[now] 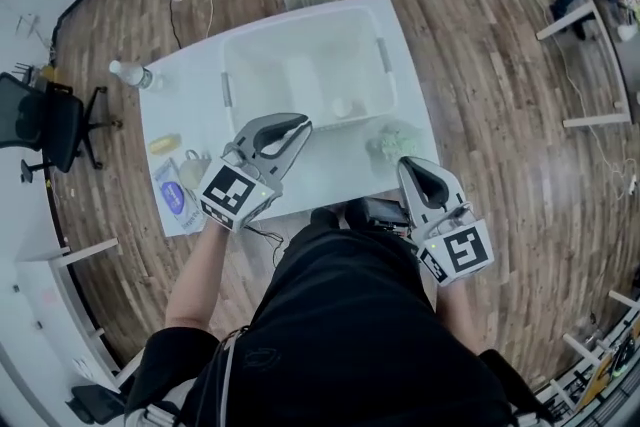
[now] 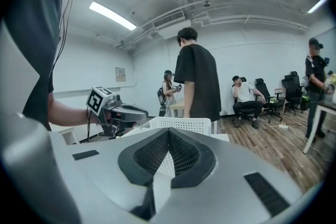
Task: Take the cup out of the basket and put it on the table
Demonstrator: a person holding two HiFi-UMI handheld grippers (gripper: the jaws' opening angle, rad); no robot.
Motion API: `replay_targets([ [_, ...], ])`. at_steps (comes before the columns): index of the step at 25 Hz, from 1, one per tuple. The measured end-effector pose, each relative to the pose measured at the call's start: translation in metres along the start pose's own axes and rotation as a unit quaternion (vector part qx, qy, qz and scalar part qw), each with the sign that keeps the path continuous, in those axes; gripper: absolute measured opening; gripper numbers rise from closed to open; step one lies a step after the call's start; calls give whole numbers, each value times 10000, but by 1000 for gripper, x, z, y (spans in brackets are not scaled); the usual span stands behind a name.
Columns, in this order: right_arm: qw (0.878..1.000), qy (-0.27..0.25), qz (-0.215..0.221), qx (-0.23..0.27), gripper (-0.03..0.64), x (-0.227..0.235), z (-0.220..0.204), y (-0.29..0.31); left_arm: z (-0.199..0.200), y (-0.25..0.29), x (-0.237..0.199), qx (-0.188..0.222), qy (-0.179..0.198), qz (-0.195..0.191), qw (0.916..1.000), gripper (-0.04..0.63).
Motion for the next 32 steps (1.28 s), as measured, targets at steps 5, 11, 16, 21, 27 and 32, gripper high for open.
replay_targets([
  [5, 9988, 245, -433, 2, 25, 5, -8, -21, 13, 39, -21, -531, 1254, -845, 9871, 87],
  [11, 9938, 568, -954, 7, 25, 12, -20, -43, 4, 88, -33, -1267, 2322, -1811, 9472, 172],
  [16, 9894, 829, -1189, 26, 25, 13, -29, -48, -16, 132, -38, -1748, 3281, -2503, 8940, 258],
  [21, 9868, 979, -1291, 24, 25, 12, -33, -49, -43, 171, -32, -2245, 3924, -2904, 8433, 307],
  [27, 9818, 1155, -1503, -49, 25, 17, -40, -56, -84, 194, -16, -2600, 4731, -3465, 7671, 339],
  [32, 9790, 1220, -1631, -120, 25, 22, -41, -61, -113, 205, -3, -2570, 5263, -3793, 7163, 354],
])
Point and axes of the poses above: the fingertips, and each gripper's own axes: y forward along the fingers, x to its right, z out of its top, the point moved 10 cm from there along -y, backward along the fingers, and after that the axes turned 12 degrees about z, right-handed, at the moved point
